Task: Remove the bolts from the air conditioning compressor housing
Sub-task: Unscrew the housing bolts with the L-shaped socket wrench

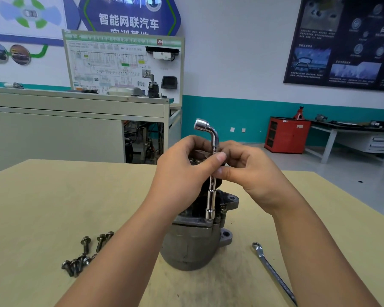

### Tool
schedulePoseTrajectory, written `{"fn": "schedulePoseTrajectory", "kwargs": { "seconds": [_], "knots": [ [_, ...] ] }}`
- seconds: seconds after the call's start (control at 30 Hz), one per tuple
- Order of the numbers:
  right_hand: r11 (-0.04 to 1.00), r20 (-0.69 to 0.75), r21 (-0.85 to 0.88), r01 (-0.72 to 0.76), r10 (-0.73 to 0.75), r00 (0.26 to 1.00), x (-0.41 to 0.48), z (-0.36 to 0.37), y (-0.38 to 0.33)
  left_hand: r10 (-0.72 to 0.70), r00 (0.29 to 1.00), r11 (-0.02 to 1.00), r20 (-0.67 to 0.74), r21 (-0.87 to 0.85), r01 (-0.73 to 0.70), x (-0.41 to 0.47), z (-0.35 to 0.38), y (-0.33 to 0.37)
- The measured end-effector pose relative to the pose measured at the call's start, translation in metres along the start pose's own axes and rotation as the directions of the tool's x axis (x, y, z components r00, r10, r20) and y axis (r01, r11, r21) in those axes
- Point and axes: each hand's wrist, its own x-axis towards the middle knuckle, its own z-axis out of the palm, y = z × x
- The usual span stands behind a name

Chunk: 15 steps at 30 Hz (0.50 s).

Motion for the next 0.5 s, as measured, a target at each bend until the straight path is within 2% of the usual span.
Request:
{"fn": "schedulePoseTrajectory", "kwargs": {
  "seconds": [0.23, 0.5],
  "knots": [
    [0.999, 0.016, 0.034, -0.027, 0.027, 1.000, -0.0003, -0.0027, 0.0017, -0.034, 0.994, 0.999, 0.103, 0.030, 0.031, 0.0003, -0.0090, 0.0025],
    [0.998, 0.044, 0.039, -0.040, 0.039, 0.998, -0.0022, -0.0032, -0.0017, -0.048, 0.996, 0.999, 0.071, -0.002, 0.048, 0.0021, -0.0075, -0.0018]
  ]
}}
